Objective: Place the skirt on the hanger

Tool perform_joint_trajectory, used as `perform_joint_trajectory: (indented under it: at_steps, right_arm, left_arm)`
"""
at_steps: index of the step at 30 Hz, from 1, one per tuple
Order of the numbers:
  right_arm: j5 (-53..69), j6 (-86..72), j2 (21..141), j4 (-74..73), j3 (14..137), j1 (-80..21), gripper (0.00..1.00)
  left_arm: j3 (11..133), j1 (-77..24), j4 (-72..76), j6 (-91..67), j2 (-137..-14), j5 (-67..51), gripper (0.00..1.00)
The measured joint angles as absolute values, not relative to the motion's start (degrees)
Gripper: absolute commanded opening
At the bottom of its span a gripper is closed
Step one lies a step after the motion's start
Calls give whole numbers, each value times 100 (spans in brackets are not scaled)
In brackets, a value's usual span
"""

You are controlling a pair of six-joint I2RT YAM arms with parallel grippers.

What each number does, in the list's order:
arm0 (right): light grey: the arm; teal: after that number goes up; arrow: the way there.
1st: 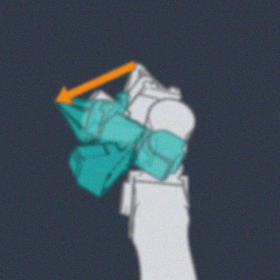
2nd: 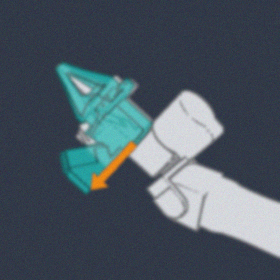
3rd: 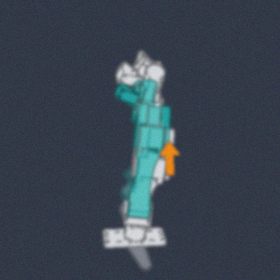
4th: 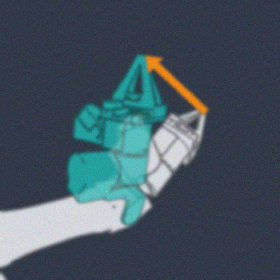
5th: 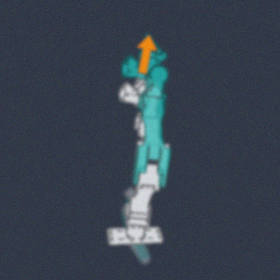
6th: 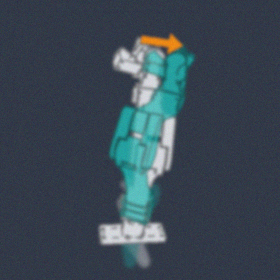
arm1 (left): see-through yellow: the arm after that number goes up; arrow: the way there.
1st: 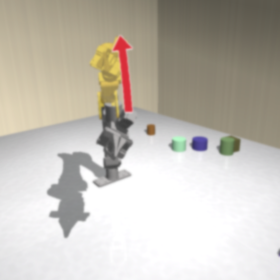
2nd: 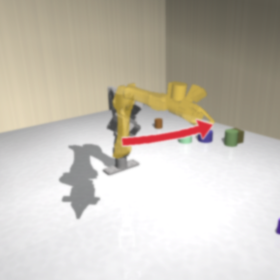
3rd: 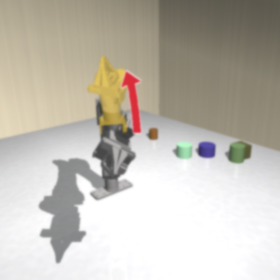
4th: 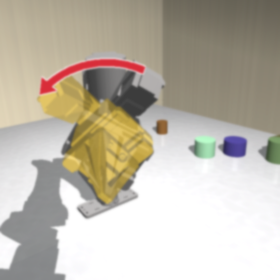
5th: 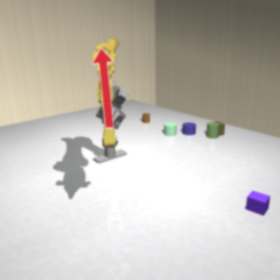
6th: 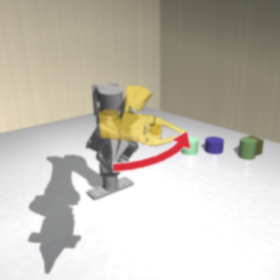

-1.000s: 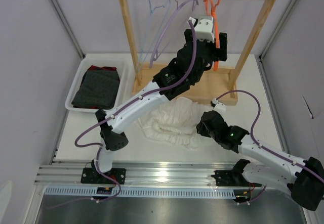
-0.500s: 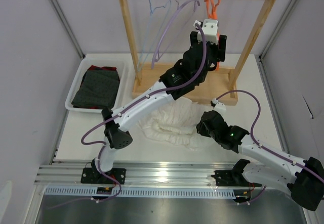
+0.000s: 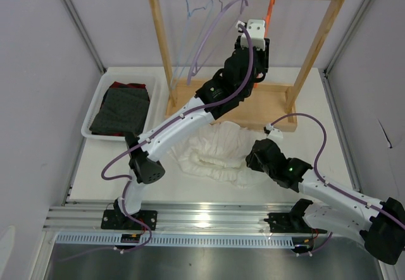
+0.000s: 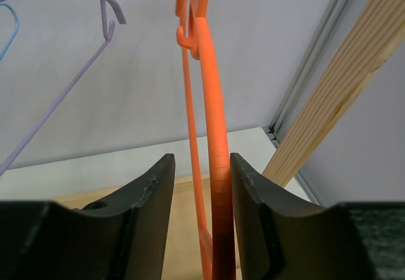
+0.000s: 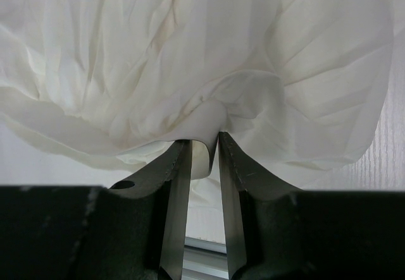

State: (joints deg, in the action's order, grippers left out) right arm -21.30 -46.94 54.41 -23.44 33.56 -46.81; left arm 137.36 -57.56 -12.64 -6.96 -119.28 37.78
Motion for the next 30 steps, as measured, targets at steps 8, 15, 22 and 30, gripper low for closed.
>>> perform_joint_trajectory:
  at_steps: [8, 15, 22, 30]
  right_arm:
    - [-2130, -4694, 5441, -2342, 3356, -4681, 29]
    - [-2130, -4694, 5439, -2342, 3354, -4678, 28]
    - [-2117, -4692, 5430, -2324, 3319, -4663, 27]
    - [-2067, -4689, 5430, -2320, 3308, -4626, 27]
  left_arm:
    - [13738, -5693, -1245, -609, -11928, 3706, 15]
    - [13738, -5642, -1094, -395, -11928, 3592, 0]
    - [13736, -5645, -727, -30, -11928, 3514, 0]
    - [13583, -5645, -421, 298, -11858, 3415, 0]
